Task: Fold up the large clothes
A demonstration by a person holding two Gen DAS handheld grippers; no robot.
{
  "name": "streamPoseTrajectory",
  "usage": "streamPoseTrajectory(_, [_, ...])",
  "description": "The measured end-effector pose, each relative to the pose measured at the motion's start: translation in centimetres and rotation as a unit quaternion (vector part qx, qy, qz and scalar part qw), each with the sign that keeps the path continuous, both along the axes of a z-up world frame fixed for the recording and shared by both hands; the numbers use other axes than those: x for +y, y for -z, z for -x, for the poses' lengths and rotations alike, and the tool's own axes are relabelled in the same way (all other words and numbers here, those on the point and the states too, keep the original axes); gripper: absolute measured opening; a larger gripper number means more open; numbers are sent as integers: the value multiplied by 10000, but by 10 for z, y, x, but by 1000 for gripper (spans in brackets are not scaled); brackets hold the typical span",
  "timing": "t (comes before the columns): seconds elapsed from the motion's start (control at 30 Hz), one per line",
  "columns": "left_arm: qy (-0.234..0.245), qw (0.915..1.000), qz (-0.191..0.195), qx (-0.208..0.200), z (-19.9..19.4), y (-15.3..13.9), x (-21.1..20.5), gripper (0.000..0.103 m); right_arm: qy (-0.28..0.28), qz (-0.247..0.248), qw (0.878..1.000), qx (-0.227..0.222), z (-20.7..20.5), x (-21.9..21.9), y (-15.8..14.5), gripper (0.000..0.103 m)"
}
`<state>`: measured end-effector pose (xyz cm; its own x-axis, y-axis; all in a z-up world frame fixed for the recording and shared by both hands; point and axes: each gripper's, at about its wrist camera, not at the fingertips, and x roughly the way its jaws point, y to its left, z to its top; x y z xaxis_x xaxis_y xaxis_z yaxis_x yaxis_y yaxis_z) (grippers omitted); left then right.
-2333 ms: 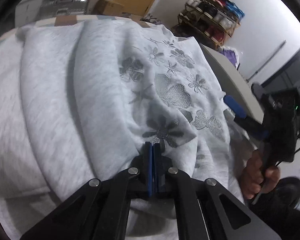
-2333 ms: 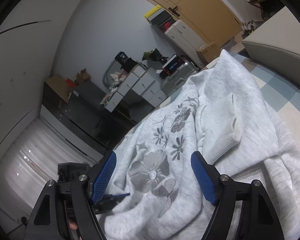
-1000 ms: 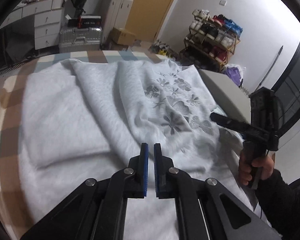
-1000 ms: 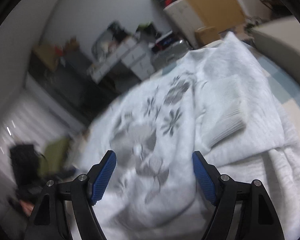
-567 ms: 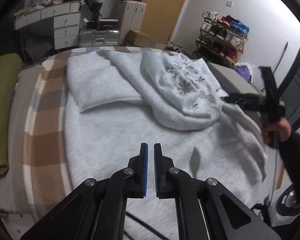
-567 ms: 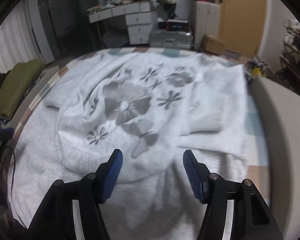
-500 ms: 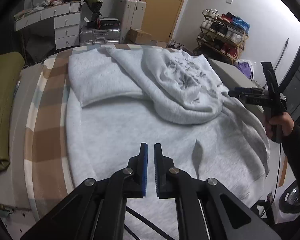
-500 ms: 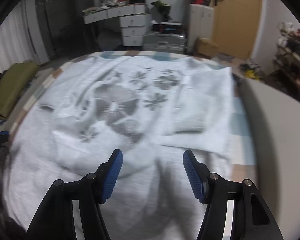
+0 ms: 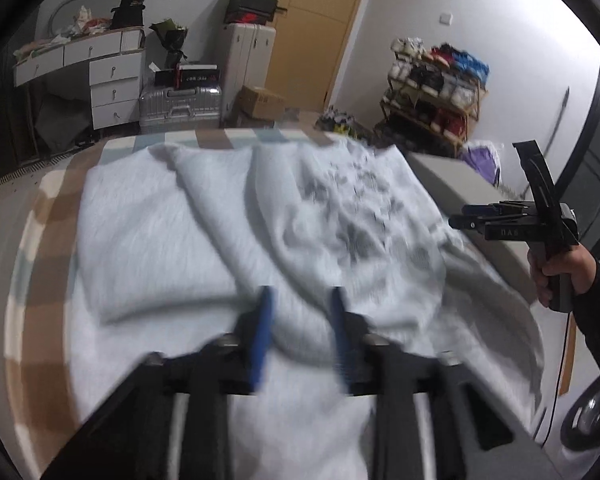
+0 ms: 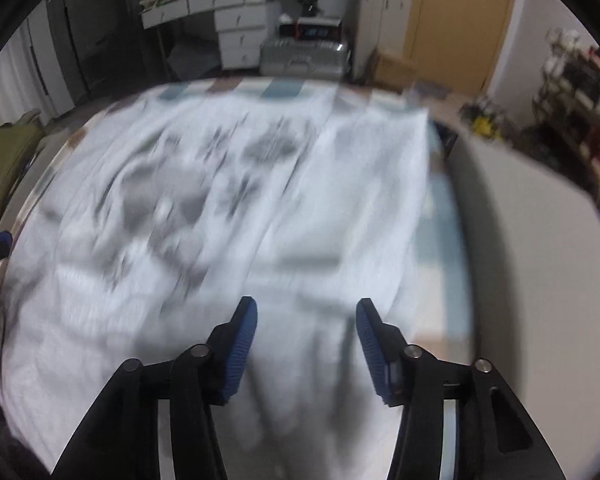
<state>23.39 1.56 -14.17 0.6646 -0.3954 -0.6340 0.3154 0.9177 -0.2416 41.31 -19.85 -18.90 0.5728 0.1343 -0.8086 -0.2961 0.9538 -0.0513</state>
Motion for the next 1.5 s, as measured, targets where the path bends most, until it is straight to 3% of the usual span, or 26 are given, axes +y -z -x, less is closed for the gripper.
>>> streamPoseTrajectory(0.03, [-85, 9999, 146, -28, -11, 5, 2, 46, 104, -10, 9999, -103, -17, -2, -5, 64])
streamPoseTrajectory(0.1, [-85, 9986, 482, 180, -28, 19, 7, 46, 511, 116, 9986, -85, -62, -8, -3, 72])
streamPoseTrajectory(0.2, [-52, 9955, 918, 211, -31, 34, 15, 46, 899, 139, 9955, 272, -131, -19, 16, 72])
streamPoseTrajectory(0.27, [17, 9957, 928, 72, -25, 38, 17, 46, 1072, 134, 9931, 453, -156, -22, 30, 71])
streamPoseTrajectory(0.33, [71, 9975, 693, -90, -16, 43, 15, 46, 1056, -107, 9927, 577, -176, -27, 40, 59])
streamPoseTrajectory(0.4, [232, 9972, 704, -83, -11, 42, 12, 46, 908, -106, 9940, 605, -192, -12, 44, 29])
streamPoseTrajectory(0.47, [335, 9968, 703, -173, -8, 37, 11, 46, 686, 123, 9960, 555, -192, 1, 47, 10])
streamPoseTrajectory(0.6, [346, 9963, 780, 35, -11, 38, 13, 46, 228, 296, 9991, 175, -179, 20, 45, 9])
streamPoseTrajectory(0.67, [317, 9960, 827, 79, -12, 37, 13, 46, 416, 891, 9943, 421, -189, 23, 68, 9])
streamPoseTrajectory(0.77, [281, 9966, 766, 76, -10, 34, 9, 46, 409, 1238, 9907, 396, -188, 31, 69, 12])
streamPoseTrajectory(0.83, [239, 9972, 708, 76, -11, 33, 9, 46, 446, 1403, 9885, 354, -187, 36, 60, 15])
streamPoseTrajectory(0.93, [197, 9976, 664, 83, -11, 32, 6, 46, 534, 1095, 9925, 36, -177, 45, 21, 15])
streamPoseTrajectory(1.03, [146, 9979, 633, 78, -12, 33, 6, 46, 44, 231, 9991, -346, -165, 81, -27, 22])
streamPoseTrajectory(1.1, [82, 9980, 625, 40, -11, 32, 7, 46, -280, -80, 9985, -463, -160, 114, -45, 33])
streamPoseTrajectory(1.17, [37, 9980, 635, 30, -10, 32, 10, 46, -711, -469, 9951, -492, -153, 158, -57, 35])
streamPoseTrajectory(1.23, [-34, 9979, 648, 23, -10, 33, 11, 46, -1228, -680, 9899, -199, -155, 206, -55, 34])
streamPoseTrajectory(1.33, [-111, 9974, 708, 29, -10, 33, 15, 46, -2028, -429, 9780, 213, -157, 295, -38, 34])
streamPoseTrajectory(1.43, [-329, 9961, 813, -86, -10, 29, 24, 46, -2608, -253, 9628, 662, -163, 372, -7, 33])
streamPoseTrajectory(1.5, [-492, 9931, 1048, -170, -9, 26, 34, 46, -2811, -159, 9558, 849, -164, 397, 17, 32])
